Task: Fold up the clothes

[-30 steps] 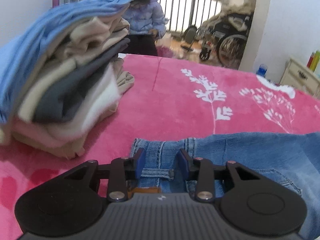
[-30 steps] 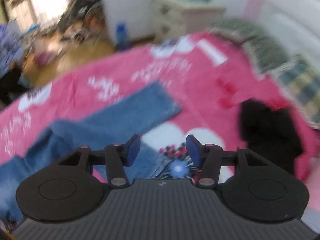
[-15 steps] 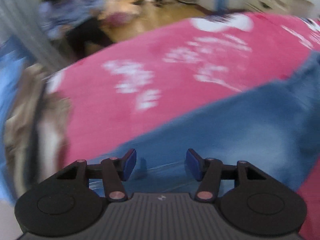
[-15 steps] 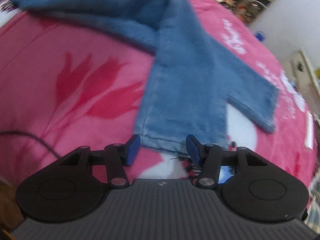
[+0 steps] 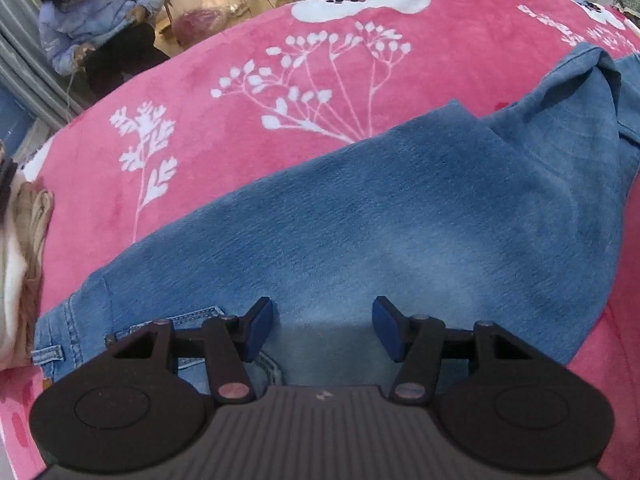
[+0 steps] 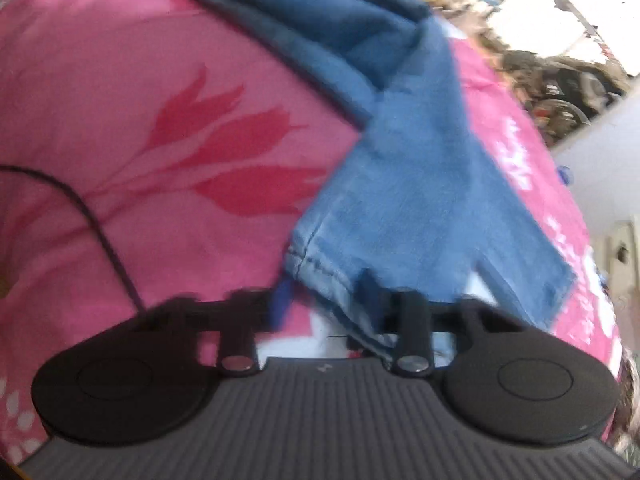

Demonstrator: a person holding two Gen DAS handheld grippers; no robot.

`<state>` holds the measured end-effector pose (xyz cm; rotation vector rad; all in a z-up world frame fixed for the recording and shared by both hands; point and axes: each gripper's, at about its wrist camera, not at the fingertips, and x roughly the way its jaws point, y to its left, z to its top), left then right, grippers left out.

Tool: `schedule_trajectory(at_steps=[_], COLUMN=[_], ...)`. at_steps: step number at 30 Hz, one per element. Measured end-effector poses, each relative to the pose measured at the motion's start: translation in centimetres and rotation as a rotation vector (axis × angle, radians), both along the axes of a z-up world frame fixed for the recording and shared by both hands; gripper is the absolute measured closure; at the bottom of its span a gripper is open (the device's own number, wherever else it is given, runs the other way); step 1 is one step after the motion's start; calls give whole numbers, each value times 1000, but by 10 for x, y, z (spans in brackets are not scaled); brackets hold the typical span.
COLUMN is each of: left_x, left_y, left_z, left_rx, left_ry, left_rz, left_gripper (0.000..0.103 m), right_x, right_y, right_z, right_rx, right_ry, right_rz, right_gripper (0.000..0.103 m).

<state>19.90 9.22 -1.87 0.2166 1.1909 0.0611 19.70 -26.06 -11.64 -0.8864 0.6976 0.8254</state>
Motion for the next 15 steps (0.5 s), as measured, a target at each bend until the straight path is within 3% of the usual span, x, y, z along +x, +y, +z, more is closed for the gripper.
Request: schedule_trajectory(at_steps=[4, 9, 15], left_x=[-1, -2, -6], left_y=[-7, -3, 3], left_z=[-3, -6, -8], left_rx=[40, 23, -3], left_ry=[-14, -48, -86], left_rz=[-38, -53, -64], left_gripper=[46, 46, 45], right_x=[4, 19, 37], right_y=[-8, -30, -80], right_z=[22, 98, 186], right_rx=[67, 340, 677], right_ry=[-79, -54, 4], right_rz=[-143, -424, -661], right_gripper=[91, 92, 93])
